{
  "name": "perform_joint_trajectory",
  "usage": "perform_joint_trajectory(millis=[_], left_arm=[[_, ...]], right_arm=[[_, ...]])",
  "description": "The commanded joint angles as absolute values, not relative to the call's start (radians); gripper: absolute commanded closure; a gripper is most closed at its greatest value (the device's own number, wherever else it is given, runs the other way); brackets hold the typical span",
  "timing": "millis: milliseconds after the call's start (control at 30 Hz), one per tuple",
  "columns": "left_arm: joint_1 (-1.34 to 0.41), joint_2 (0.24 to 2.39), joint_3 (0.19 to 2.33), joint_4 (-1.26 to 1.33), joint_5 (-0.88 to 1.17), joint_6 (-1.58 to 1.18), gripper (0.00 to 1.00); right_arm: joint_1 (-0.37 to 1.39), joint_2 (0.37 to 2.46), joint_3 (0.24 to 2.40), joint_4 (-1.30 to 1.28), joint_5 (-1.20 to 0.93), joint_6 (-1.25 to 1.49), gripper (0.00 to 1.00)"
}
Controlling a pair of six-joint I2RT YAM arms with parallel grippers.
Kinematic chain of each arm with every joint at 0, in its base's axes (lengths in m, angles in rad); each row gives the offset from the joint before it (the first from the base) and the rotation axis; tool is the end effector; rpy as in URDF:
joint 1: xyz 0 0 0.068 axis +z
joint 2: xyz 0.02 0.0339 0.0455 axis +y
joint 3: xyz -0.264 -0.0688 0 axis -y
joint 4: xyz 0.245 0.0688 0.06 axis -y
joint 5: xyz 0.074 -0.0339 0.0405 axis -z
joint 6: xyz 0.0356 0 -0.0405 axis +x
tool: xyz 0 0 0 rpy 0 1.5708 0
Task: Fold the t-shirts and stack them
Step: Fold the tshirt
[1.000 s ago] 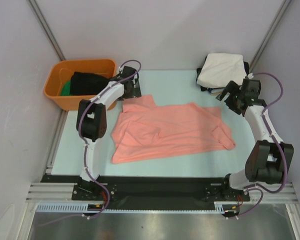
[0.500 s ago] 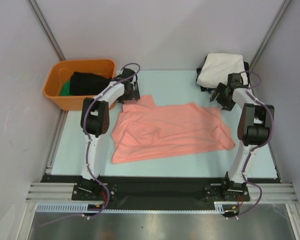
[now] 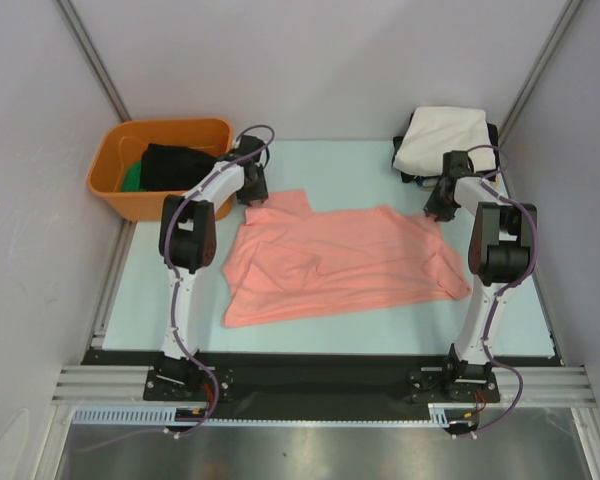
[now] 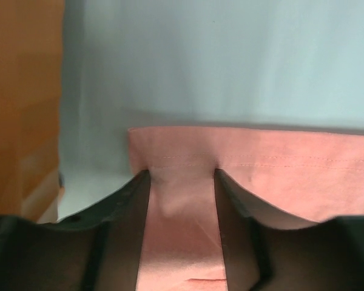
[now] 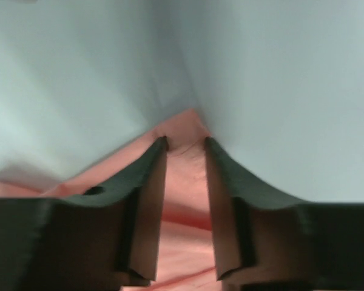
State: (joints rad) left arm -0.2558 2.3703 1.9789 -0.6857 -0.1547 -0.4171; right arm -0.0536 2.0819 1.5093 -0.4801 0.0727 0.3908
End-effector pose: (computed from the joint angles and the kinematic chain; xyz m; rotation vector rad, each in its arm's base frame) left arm 0.4952 -0.1238 0.1634 -0.2627 2.6132 -0.0263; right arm 0.4410 -0.0263 0.1663 0.6018 2.5490 0.0226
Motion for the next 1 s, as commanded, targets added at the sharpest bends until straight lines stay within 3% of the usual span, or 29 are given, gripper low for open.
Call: perform_joint_trajectory(millis=[0,67,100,133,567,767,967], left_arm=[[-0.241,2.418,2.003,-0.673,-0.115,-0.426,0.55],[-0.241,2.422,2.014,-0.673,-0.092,-0.423,0.68],[-0.241,2.424,2.037,-0.681,-0.087,-0.423,0.88],[-0.241,2.424,2.052,-0.689,-0.086,-0.423,1.0],[-0.244,2.342,2.212,-0.746,-0.043,-0.419,1.0],[-0.253,2.251,2.168,-0.741,-0.038,-0.397,1.0],[-0.255,2.083,1.961,-0.672,-0.032,-0.402,1.0]], right_arm=[[-0.052,2.135,1.517,-0.463,0.098,0.377,0.67],[-0.055,2.143,1.523,-0.457,0.089,0.373,0.81],[-0.057,2.146,1.535,-0.459,0.087,0.37,0.92],[-0.06,2.154,1.548,-0.463,0.087,0.367,0.99],[-0.087,2.083,1.752,-0.538,0.077,0.347,1.0],[-0.095,1.973,1.691,-0.502,0.031,0.356,1.0],[-0.113,1.852,1.599,-0.48,0.011,0.354,1.0]])
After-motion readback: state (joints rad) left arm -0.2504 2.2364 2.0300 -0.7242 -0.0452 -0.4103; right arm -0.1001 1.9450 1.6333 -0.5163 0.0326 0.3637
